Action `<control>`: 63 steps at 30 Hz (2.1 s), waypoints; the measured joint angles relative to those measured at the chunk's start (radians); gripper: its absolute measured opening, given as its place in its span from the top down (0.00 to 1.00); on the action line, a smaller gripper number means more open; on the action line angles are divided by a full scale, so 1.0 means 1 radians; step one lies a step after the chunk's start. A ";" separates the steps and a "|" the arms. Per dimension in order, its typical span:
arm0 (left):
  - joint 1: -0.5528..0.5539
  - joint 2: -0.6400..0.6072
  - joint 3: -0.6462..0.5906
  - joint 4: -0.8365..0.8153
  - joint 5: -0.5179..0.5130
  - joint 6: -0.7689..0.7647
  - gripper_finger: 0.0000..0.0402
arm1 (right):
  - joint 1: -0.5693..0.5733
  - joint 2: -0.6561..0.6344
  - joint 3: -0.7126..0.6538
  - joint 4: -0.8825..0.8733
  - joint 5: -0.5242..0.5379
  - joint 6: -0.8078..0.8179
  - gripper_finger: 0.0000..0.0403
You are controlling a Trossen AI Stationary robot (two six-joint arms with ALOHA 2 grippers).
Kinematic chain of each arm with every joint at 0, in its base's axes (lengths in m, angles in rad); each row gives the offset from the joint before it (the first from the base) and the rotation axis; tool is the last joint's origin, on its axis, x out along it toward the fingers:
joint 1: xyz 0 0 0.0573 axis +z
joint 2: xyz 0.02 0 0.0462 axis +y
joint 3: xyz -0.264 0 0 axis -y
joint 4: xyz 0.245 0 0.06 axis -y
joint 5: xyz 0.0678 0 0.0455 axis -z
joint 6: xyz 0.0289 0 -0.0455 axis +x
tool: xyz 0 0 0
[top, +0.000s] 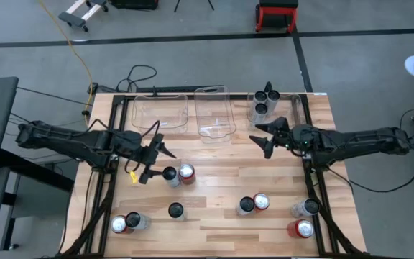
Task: Sort soda cans
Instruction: Put the white-yellow soda can into the right transparent bin
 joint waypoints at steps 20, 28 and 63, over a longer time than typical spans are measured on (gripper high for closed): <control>-0.468 0.067 0.066 -0.092 -0.415 -0.577 0.34 | 0.112 0.266 0.000 0.298 0.027 -0.017 0.18; -0.616 0.225 0.066 0.109 -0.568 -0.639 0.34 | 0.150 0.273 0.000 0.352 0.027 -0.081 0.18; -0.684 0.424 0.163 0.208 -0.644 -0.615 0.15 | 0.275 0.273 0.000 0.365 0.025 -0.092 0.18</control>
